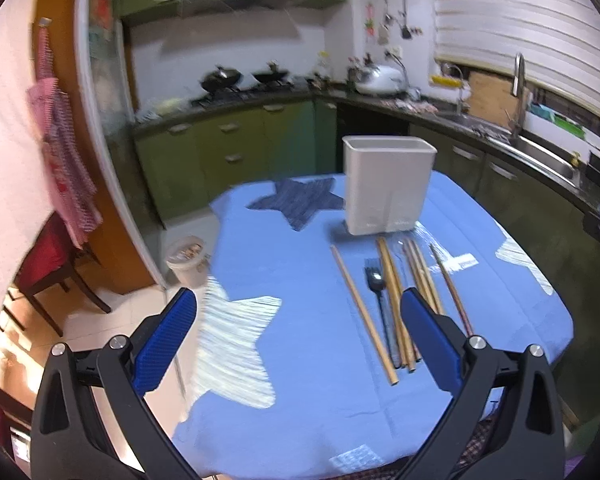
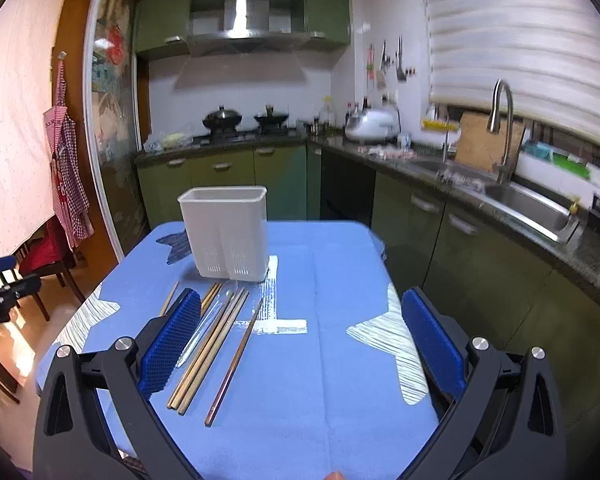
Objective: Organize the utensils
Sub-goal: 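Lower the left gripper onto the black plastic fork and close it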
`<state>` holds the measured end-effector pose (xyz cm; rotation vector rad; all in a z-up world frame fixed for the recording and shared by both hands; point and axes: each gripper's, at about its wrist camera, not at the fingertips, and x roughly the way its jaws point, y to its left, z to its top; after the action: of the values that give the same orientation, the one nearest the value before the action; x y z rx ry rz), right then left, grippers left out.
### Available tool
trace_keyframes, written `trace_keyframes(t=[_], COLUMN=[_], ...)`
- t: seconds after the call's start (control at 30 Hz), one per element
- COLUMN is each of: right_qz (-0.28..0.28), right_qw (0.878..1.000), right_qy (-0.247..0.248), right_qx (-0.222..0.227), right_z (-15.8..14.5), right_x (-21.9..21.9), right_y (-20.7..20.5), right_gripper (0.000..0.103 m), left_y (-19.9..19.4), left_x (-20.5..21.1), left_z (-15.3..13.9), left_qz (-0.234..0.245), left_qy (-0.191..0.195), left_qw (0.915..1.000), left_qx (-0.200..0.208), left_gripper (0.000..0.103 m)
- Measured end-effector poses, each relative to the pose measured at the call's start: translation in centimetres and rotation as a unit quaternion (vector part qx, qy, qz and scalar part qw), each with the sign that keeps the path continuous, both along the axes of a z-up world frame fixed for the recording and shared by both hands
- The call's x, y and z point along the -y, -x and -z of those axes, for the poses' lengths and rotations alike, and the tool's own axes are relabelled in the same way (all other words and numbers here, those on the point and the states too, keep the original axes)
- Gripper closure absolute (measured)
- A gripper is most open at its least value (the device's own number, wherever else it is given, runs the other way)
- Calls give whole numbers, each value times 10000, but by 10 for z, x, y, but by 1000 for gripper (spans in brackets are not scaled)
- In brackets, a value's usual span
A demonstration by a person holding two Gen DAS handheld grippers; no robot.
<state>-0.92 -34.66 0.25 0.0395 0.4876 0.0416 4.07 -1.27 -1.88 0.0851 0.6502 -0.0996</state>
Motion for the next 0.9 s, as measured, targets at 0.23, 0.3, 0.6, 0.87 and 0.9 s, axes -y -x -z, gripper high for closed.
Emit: trace_keyframes(t=[0.23,0.3,0.6,0.87,0.9], right_qz=[-296,-275,-522,-600,-611], right_qw=[9940,9928,9793,9777,9777], right_qy=[-240,-133,-48,-65,-66], right_qx=[-1025,-1158,-1953,-2010,-2010], right_z=[24,30,61,64,65], right_x=[5,2,-5,-10,-10], right_y=[-70,-82,-134,-146,-147], right_gripper=[4,4,21,23,23], left_y=[-78,-92,-138,-160,-162], left_x=[45,55,84,98,100], left_z=[38,48,86,105,109], left_qz=[454,474,394,369,376], left_qy=[-17,16,69,-94,-105], left_qw=[9892,9857,9648,9538,9513], left_qx=[-1390,-1618,-2598,-2980,-3058], left_gripper=[6,6,41,82,82])
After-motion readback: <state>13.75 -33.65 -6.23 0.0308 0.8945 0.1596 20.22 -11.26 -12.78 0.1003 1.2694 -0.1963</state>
